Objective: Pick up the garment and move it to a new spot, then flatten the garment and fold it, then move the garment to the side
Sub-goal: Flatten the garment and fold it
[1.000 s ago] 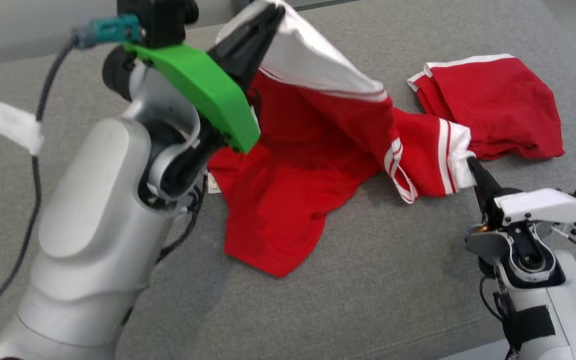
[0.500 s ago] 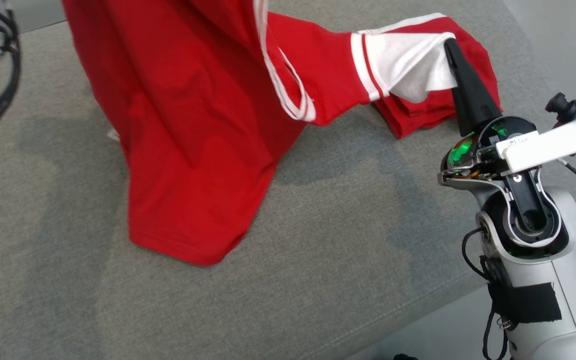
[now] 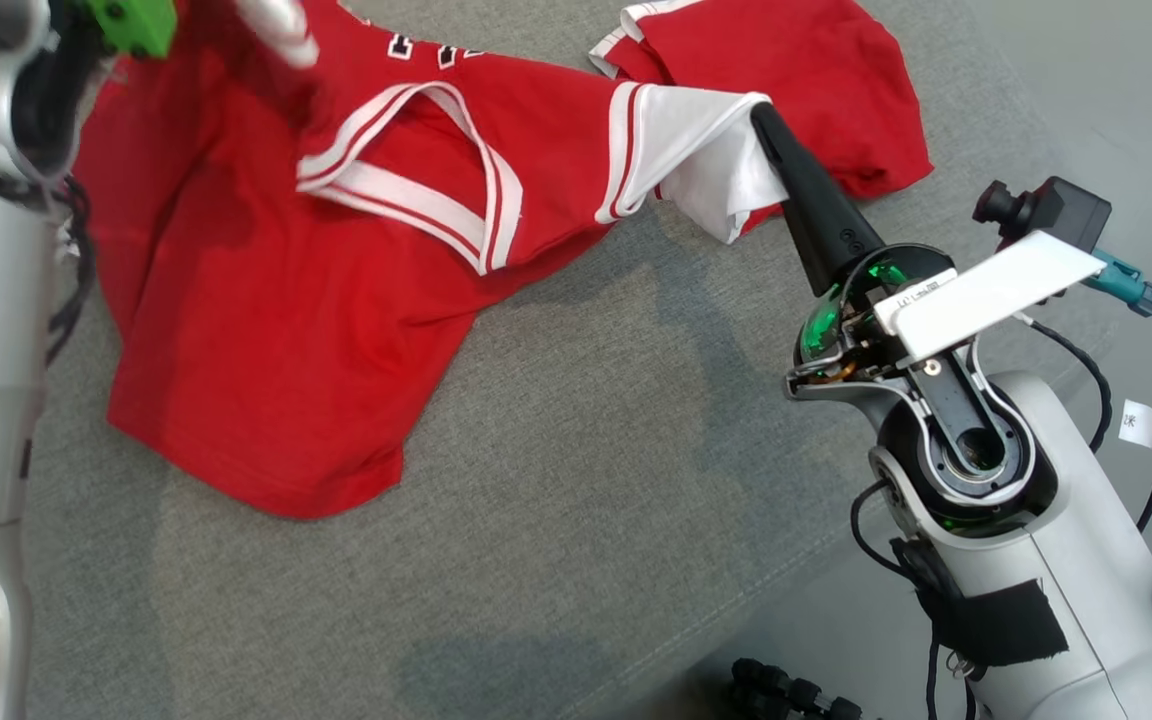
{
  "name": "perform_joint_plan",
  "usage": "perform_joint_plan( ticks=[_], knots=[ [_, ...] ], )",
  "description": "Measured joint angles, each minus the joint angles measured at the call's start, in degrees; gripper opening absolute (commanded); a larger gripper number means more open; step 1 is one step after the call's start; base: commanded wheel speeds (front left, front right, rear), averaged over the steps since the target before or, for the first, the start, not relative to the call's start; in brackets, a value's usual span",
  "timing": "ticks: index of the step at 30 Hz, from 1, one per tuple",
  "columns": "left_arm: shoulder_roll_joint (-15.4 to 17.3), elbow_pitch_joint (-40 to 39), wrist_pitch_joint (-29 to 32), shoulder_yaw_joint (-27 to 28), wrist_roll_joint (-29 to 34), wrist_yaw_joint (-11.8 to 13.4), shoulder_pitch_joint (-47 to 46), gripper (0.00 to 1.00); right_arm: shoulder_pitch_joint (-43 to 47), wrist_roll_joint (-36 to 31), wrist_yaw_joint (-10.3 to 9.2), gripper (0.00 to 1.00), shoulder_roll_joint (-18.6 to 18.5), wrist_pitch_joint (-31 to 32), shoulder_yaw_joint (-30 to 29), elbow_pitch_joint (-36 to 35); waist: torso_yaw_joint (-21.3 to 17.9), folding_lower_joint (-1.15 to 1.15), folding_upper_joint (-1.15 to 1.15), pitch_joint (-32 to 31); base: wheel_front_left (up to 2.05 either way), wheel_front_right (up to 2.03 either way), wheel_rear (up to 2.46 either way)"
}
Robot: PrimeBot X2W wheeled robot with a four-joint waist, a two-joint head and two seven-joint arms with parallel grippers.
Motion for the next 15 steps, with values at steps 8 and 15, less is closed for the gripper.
perform_joint_plan(
  ticks=[8, 15],
  knots=[
    [0.35, 2.72, 1.02, -2.97, -0.69, -3.28, 2.33, 1.0, 0.12, -1.19, -1.0, 0.0, -0.02, -2.1, 0.15, 1.63, 2.14, 0.0, 0.0, -0.21, 0.0, 0.0, 0.0],
    [4.72, -0.33, 0.41, -4.86, 1.51, -5.19, 7.71, 1.0, 0.77, -4.98, -1.68, 0.0, -2.29, -5.48, -5.31, 3.86, 4.97, 0.0, 0.0, -2.47, 0.0, 0.0, 0.0]
  ],
)
